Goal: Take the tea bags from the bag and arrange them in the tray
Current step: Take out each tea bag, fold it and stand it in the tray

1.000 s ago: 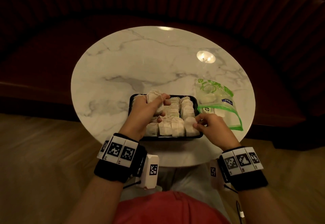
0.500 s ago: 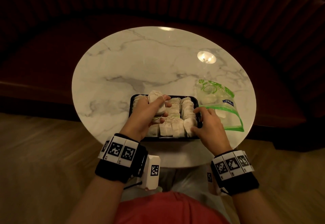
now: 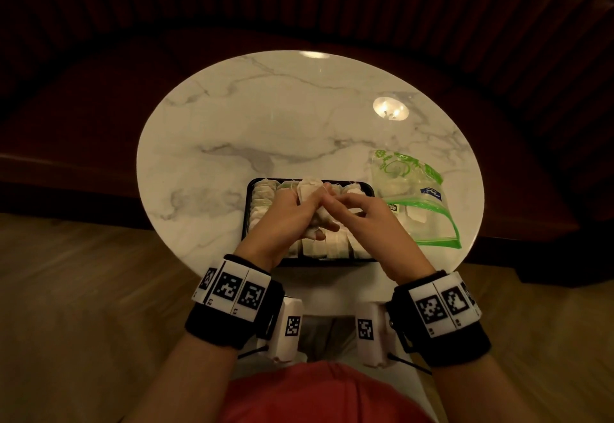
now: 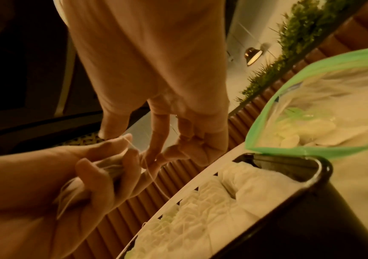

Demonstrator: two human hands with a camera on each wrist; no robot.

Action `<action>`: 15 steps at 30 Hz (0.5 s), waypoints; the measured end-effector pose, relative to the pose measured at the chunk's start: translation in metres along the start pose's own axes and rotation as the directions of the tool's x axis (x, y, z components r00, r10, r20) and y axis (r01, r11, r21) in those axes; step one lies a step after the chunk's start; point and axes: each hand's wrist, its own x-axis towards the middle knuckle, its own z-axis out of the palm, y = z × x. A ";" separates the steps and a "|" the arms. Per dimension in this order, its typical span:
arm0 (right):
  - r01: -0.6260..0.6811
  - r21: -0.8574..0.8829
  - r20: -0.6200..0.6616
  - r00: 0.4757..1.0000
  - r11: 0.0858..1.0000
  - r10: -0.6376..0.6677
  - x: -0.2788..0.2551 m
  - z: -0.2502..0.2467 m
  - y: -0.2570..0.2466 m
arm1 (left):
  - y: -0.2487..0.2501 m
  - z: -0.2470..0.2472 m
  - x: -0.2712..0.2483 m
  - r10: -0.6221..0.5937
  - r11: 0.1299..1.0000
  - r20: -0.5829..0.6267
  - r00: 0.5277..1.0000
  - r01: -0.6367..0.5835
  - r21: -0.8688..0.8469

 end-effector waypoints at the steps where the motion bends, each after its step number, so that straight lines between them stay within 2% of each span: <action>1: -0.019 0.053 0.003 1.000 0.998 0.019 -0.001 0.000 0.001 | -0.001 0.000 0.000 0.005 1.000 0.012 1.000 -0.005 0.004; 5: -0.037 0.259 -0.034 0.998 0.965 0.047 -0.005 0.001 0.002 | -0.001 0.001 -0.002 -0.006 1.000 0.036 0.999 0.007 -0.028; 7: -0.029 0.310 -0.068 0.996 0.950 0.053 -0.005 0.000 0.003 | 0.000 0.002 -0.003 -0.018 0.998 0.049 0.999 0.021 -0.064; 10: -0.013 0.283 -0.141 0.989 0.959 0.055 -0.004 -0.005 0.003 | 0.004 0.000 -0.005 -0.010 0.996 0.040 0.999 0.014 -0.089; 15: -0.023 0.286 -0.165 0.984 0.958 0.073 -0.004 -0.013 0.004 | 0.007 -0.004 -0.009 0.009 0.994 0.016 1.000 -0.007 -0.114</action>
